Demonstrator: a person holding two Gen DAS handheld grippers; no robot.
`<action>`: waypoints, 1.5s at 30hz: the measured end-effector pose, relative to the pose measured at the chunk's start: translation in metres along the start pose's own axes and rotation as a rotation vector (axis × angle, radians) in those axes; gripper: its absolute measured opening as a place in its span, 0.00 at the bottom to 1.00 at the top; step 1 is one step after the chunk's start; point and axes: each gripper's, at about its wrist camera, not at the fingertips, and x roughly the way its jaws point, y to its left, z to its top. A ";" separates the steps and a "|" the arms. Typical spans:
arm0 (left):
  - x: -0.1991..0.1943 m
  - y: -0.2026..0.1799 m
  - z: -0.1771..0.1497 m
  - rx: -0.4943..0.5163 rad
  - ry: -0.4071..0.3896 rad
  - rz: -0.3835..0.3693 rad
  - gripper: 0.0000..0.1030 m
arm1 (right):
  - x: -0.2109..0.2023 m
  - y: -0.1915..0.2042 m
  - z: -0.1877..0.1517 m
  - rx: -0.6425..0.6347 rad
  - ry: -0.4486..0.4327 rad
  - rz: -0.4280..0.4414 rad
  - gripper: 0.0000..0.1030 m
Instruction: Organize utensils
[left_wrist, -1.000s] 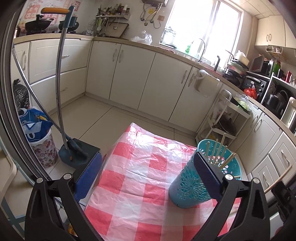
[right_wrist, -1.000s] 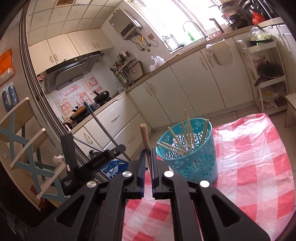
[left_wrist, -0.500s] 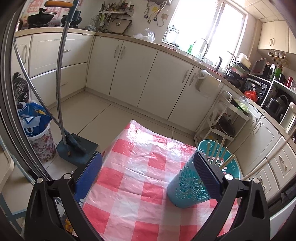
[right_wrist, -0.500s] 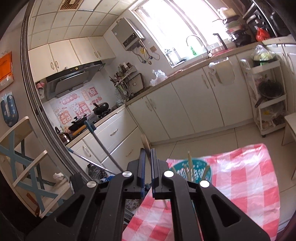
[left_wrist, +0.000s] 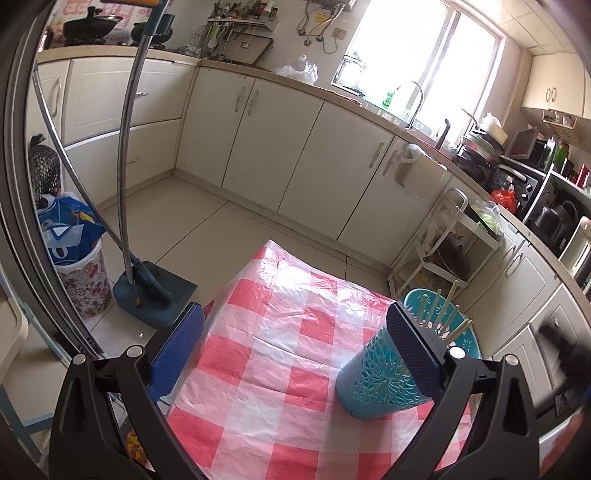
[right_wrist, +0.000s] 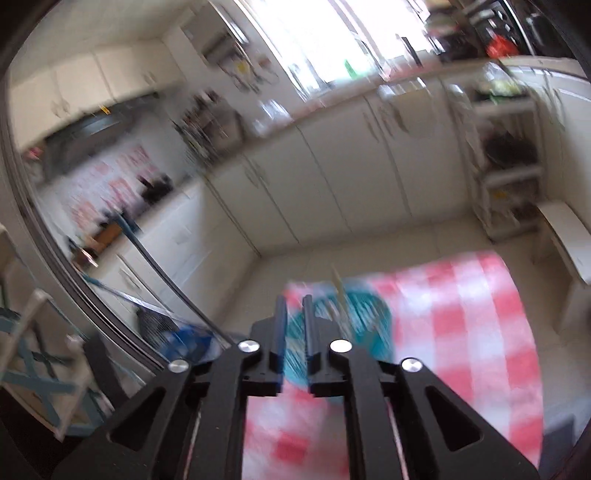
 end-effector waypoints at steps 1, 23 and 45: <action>0.000 0.001 0.000 -0.008 0.002 0.000 0.92 | 0.005 -0.003 -0.014 0.008 0.039 -0.042 0.39; 0.000 0.008 0.002 -0.024 0.022 -0.013 0.92 | 0.086 -0.051 -0.152 -0.037 0.377 -0.441 0.06; 0.005 0.008 -0.001 -0.047 0.039 -0.015 0.92 | 0.000 0.038 0.032 -0.052 -0.451 -0.121 0.06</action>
